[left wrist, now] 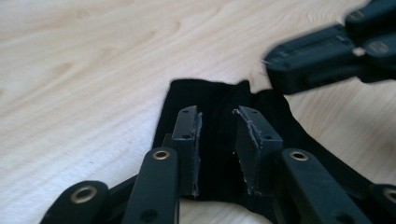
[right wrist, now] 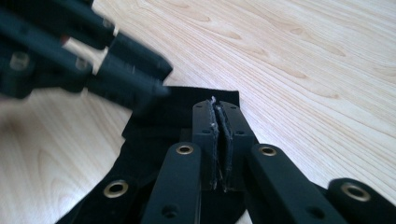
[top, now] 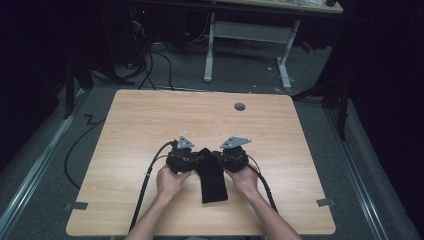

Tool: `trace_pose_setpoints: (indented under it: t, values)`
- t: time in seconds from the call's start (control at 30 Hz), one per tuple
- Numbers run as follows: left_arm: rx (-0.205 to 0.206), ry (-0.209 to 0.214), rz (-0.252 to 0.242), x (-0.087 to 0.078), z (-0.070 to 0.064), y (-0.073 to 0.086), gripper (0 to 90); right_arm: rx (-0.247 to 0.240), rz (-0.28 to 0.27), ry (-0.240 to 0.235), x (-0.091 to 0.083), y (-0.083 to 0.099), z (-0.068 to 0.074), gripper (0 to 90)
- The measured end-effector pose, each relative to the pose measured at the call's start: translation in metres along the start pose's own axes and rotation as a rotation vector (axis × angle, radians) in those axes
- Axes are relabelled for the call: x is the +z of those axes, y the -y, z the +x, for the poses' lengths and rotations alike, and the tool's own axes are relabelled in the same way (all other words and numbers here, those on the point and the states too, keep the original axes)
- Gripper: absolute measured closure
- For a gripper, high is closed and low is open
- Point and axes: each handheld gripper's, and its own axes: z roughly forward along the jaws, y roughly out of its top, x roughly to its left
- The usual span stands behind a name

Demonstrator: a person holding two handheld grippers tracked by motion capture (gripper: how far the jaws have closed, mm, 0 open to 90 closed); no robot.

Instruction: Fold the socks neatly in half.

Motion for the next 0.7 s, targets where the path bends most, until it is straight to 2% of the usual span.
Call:
trace_pose_setpoints:
  t: [0.13,0.23,0.33,0.37,0.43,0.53,0.63,0.7]
  values:
    - [0.015,0.015,0.016,0.005,-0.004,0.003,69.3,0.019,0.021,-0.001,0.012,-0.003,-0.002,83.9]
    - [0.030,0.029,0.036,0.009,-0.007,0.006,70.1,0.025,0.062,-0.008,0.022,0.002,-0.004,82.7]
    - [0.028,0.040,0.054,0.011,-0.007,0.010,71.9,0.029,0.081,-0.012,0.024,0.006,-0.004,82.4]
    - [0.021,0.046,0.061,0.013,-0.008,0.012,72.6,0.032,0.104,-0.018,0.024,0.010,-0.004,82.4]
    - [0.030,0.054,0.078,0.016,-0.009,0.018,73.7,0.024,0.122,-0.018,0.025,0.014,-0.002,82.3]
    - [0.024,0.059,0.068,0.016,-0.008,0.019,74.9,0.033,0.120,-0.020,0.025,0.017,-0.002,82.3]
    - [0.053,0.047,0.072,0.017,-0.006,0.019,78.6,0.036,0.111,-0.021,0.026,0.020,-0.003,82.3]
    - [0.051,0.046,0.070,0.018,-0.006,0.019,79.7,0.035,0.114,-0.013,0.027,0.020,-0.002,82.3]
